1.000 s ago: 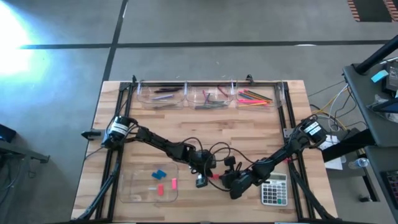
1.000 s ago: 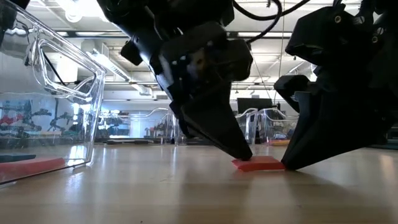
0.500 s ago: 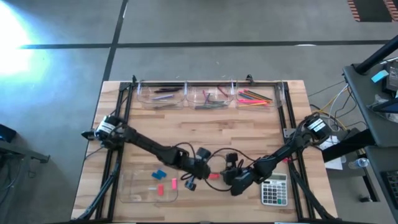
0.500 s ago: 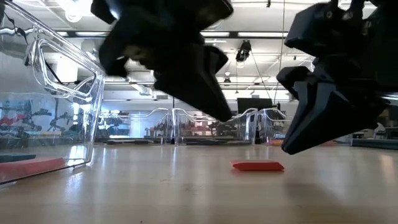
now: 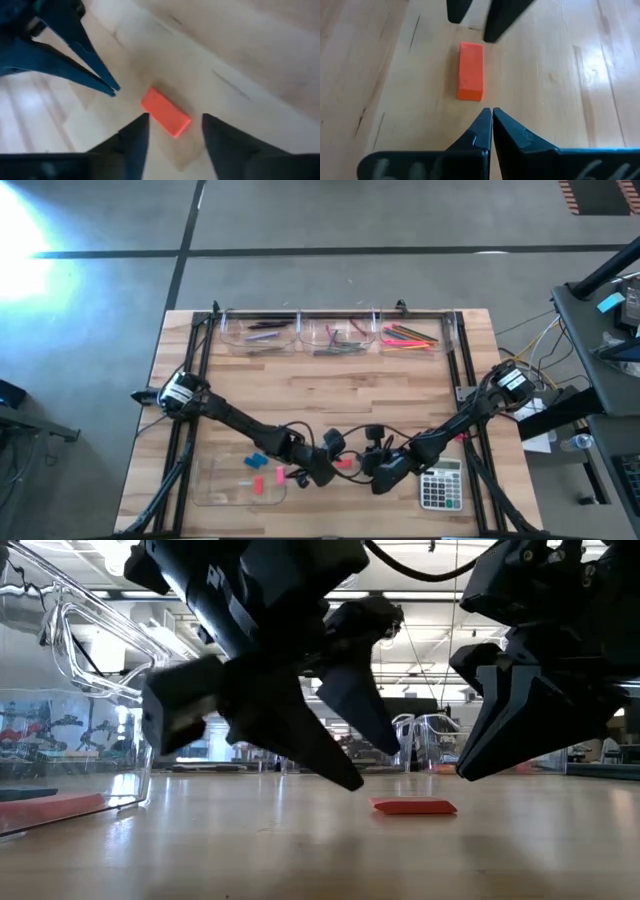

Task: Sort crayons/erasers/pens/pencils in bins
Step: Put the orange eraser into the bottom transparent bin

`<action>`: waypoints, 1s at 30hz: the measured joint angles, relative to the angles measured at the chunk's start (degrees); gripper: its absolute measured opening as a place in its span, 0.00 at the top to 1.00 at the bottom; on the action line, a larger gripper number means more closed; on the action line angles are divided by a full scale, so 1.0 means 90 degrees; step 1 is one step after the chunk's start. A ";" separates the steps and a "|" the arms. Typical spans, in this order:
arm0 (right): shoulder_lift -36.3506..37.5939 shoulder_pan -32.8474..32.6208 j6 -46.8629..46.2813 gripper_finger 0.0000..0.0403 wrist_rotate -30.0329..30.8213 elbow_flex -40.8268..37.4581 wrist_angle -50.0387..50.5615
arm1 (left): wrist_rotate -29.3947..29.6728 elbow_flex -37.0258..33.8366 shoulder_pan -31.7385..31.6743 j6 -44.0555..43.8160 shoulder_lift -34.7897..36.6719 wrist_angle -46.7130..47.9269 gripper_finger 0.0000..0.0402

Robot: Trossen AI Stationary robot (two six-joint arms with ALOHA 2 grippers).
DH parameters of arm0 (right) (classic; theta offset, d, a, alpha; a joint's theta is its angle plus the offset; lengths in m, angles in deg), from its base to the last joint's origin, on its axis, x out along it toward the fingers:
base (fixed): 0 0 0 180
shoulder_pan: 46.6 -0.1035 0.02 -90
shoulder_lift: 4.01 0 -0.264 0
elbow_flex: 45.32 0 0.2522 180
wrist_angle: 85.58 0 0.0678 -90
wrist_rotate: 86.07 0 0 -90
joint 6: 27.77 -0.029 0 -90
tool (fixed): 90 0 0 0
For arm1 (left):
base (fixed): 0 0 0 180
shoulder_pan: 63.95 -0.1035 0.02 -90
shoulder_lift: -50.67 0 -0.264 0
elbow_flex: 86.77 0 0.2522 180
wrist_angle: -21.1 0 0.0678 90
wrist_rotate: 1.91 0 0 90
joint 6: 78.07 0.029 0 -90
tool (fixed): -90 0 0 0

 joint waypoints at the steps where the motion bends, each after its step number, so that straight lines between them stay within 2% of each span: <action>1: 0.0000 0.0000 -0.0048 0.98 -0.0006 0.0000 0.0011 | 0.0060 0.0000 -0.0003 0.0139 -0.0021 -0.0058 0.56; 5: 0.0064 -0.0004 -0.0174 0.98 -0.0072 0.0000 0.0027 | 0.0523 0.0000 0.0004 0.0398 -0.0092 -0.0310 0.41; 9: 0.0375 -0.0014 -0.0140 0.98 -0.0070 0.0000 0.0076 | 0.0645 0.0062 0.0000 0.0325 -0.0083 -0.0334 0.33; 13: 0.0664 -0.0036 -0.0096 0.98 -0.0064 0.0000 0.0249 | 0.0650 0.0146 -0.0008 -0.0145 -0.0038 -0.0304 0.32; 20: 0.1095 -0.0080 -0.0194 0.98 0.0119 0.0000 0.0513 | 0.0753 0.0077 -0.0006 -0.0167 0.0300 -0.0341 0.32; 26: 0.1816 -0.0066 -0.0199 0.98 0.0836 0.0000 0.0627 | 0.0781 0.0015 -0.0006 -0.0132 0.0331 -0.0184 0.32; 30: 0.2138 -0.0066 -0.0392 0.98 0.1061 0.0000 0.0740 | 0.0799 -0.0071 -0.0006 0.0121 0.0321 -0.0176 0.32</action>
